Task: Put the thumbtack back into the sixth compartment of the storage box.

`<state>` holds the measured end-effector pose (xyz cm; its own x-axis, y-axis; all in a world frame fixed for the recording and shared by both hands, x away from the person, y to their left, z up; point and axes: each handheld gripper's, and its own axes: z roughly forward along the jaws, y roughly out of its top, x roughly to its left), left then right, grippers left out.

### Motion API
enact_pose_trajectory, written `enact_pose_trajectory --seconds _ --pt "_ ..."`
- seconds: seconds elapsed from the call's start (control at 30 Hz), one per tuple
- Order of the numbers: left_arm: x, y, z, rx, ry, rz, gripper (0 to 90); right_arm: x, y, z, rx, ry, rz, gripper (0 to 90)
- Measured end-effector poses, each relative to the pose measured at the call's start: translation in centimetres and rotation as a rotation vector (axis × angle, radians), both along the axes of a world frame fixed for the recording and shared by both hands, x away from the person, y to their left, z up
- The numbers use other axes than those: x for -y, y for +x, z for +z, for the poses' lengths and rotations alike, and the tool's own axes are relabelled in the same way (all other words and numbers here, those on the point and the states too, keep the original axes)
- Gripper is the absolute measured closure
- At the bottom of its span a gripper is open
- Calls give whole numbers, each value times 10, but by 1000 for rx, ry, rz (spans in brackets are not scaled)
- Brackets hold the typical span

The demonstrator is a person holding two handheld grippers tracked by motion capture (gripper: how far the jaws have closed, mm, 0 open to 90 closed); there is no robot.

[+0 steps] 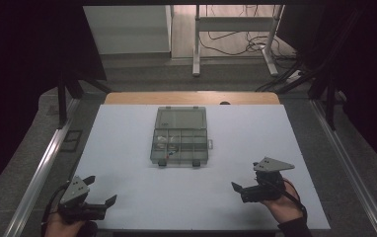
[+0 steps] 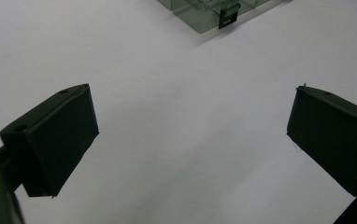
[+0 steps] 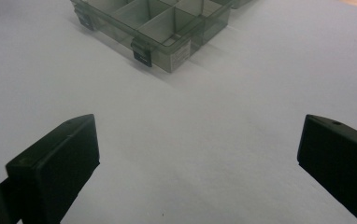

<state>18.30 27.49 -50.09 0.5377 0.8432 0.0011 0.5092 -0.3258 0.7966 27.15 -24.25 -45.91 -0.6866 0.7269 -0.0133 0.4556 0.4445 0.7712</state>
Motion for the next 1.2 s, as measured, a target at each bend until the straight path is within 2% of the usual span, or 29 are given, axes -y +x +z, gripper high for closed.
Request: enact_pose_trajectory --seconds 0.67,1.0,1.2 --pt "0 0 0 -2 2 0 24 33 -14 -4 10 -12 -87 0" --pt "1 0 0 -3 4 3 24 50 -23 -6 9 4 -133 0" --pt "1 0 0 -3 5 2 24 61 -29 -10 -4 7 -180 0"
